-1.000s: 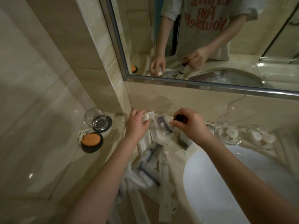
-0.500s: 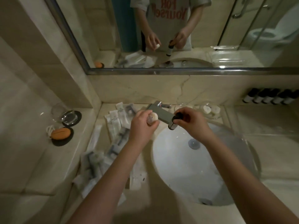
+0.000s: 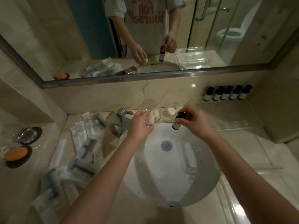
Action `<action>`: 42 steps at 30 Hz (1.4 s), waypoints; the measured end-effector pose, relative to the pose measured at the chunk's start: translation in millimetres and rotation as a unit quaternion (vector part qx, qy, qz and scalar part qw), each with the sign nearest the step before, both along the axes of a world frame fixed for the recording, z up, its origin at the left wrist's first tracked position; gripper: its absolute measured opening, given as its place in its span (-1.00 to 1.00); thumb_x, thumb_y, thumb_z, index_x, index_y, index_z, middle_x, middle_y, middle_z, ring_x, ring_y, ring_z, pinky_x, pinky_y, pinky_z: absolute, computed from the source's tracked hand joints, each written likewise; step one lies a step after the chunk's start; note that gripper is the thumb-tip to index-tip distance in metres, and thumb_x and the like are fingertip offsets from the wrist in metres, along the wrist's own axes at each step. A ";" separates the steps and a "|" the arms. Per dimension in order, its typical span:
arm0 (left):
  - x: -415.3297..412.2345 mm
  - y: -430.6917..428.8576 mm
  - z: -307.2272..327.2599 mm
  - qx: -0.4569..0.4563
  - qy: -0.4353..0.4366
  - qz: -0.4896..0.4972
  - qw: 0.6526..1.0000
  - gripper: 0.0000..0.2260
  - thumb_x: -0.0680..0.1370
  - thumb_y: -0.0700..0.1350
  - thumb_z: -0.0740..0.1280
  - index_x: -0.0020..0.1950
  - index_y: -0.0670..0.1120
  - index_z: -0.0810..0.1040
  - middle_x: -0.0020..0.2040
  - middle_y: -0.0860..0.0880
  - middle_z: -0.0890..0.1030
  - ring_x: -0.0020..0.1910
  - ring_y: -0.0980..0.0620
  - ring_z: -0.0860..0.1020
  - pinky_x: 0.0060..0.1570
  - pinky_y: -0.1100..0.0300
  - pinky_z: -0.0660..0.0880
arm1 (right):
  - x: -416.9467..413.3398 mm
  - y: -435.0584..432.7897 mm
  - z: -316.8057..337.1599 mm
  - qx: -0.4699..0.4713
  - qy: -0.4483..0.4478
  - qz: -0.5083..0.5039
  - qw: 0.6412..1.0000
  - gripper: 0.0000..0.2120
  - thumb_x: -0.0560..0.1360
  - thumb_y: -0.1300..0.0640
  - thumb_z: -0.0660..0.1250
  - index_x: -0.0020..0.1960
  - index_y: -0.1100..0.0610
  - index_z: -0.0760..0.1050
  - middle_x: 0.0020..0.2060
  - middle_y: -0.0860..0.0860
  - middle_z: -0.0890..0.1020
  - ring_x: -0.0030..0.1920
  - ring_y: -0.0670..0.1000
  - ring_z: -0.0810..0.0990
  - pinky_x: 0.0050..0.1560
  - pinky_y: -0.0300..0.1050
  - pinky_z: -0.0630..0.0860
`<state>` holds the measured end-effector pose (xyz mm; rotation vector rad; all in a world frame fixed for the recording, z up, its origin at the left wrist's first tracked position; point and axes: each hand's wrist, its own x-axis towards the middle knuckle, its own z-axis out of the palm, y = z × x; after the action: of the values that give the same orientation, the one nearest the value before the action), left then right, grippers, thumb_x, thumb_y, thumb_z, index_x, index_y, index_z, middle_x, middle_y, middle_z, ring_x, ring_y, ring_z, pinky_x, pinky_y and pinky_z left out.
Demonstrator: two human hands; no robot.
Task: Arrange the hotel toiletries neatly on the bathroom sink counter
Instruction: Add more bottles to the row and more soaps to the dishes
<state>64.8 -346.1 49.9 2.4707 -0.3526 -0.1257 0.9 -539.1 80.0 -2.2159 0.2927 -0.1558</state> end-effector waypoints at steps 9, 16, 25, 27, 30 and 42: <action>75.8 -25.4 -13.7 0.141 0.026 0.011 0.990 -0.69 0.40 -0.12 0.43 0.12 -0.16 0.56 0.09 -0.17 0.54 0.08 -0.18 0.52 -0.01 0.08 0.44 | 36.8 -27.9 -26.3 0.025 0.009 -0.001 1.000 -0.81 0.35 0.14 0.48 -0.06 0.08 0.57 -0.27 -0.01 0.58 -0.26 -0.04 0.50 -0.23 -0.25 0.40; 120.5 -30.9 -38.8 0.261 0.088 -0.023 0.961 -0.70 0.39 -0.05 0.44 0.06 -0.13 0.54 0.07 -0.17 0.59 0.08 -0.19 0.54 -0.03 0.06 0.48 | 67.8 -39.2 -38.4 0.056 0.014 0.002 0.998 -0.83 0.36 0.16 0.47 -0.07 0.09 0.57 -0.26 0.03 0.59 -0.25 -0.01 0.50 -0.19 -0.13 0.43; 138.1 -44.6 -53.3 0.321 0.154 -0.071 0.932 -0.68 0.43 -0.10 0.42 0.15 -0.15 0.54 0.13 -0.16 0.59 0.11 -0.16 0.56 0.04 0.06 0.51 | 76.4 -42.3 -55.7 0.070 0.016 -0.008 0.997 -0.83 0.36 0.20 0.47 -0.09 0.08 0.55 -0.35 -0.09 0.51 -0.34 -0.14 0.45 -0.30 -0.36 0.33; 138.4 -44.3 -56.3 0.327 0.155 -0.078 0.929 -0.67 0.44 -0.10 0.40 0.17 -0.15 0.52 0.16 -0.16 0.56 0.13 -0.16 0.54 0.06 0.06 0.50 | 74.9 -43.0 -59.1 0.071 0.018 -0.007 0.997 -0.83 0.35 0.20 0.47 -0.10 0.06 0.55 -0.35 -0.07 0.52 -0.34 -0.14 0.45 -0.30 -0.33 0.34; 140.0 -44.2 -56.3 0.327 0.149 -0.086 0.929 -0.67 0.44 -0.10 0.40 0.18 -0.13 0.50 0.17 -0.16 0.55 0.14 -0.15 0.53 0.06 0.06 0.49 | 73.8 -44.3 -61.8 0.070 0.013 -0.010 0.997 -0.83 0.34 0.21 0.48 -0.12 0.06 0.54 -0.38 -0.09 0.50 -0.36 -0.12 0.44 -0.29 -0.25 0.35; 140.7 -43.4 -58.6 0.308 0.138 -0.088 0.937 -0.53 0.42 -0.07 0.43 0.30 -0.10 0.44 0.26 -0.15 0.50 0.21 -0.15 0.49 0.13 0.06 0.47 | 75.6 -45.7 -59.6 0.076 0.007 -0.013 0.997 -0.84 0.34 0.21 0.48 -0.10 0.10 0.57 -0.37 -0.10 0.51 -0.35 -0.12 0.45 -0.27 -0.23 0.37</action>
<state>205.5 -389.5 -8.6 2.9685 -0.4634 -0.7548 76.6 -584.7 20.4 -2.0645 0.3292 -0.1282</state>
